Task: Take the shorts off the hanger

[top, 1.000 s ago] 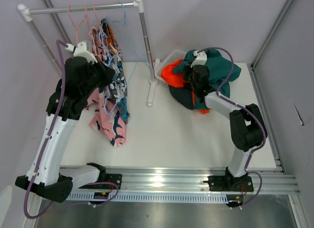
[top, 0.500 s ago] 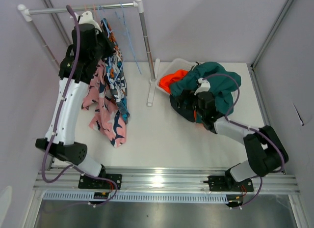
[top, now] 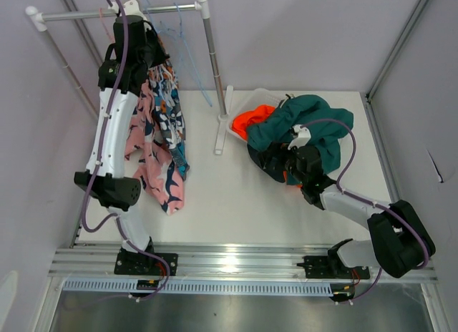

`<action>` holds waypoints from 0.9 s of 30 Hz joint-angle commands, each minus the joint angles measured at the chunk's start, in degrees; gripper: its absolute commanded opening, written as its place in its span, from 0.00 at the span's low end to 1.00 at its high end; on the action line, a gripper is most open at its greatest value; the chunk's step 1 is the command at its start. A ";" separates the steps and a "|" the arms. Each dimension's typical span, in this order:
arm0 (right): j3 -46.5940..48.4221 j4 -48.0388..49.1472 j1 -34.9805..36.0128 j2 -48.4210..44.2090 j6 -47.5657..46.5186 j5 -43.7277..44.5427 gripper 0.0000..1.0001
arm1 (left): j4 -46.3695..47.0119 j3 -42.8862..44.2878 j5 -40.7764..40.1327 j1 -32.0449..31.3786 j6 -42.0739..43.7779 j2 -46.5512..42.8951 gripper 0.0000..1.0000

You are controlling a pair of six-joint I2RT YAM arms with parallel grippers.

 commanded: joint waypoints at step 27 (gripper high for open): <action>-3.52 7.26 -0.71 1.14 2.53 -6.58 1.00 | 1.22 -11.84 14.02 1.78 0.49 -9.55 0.87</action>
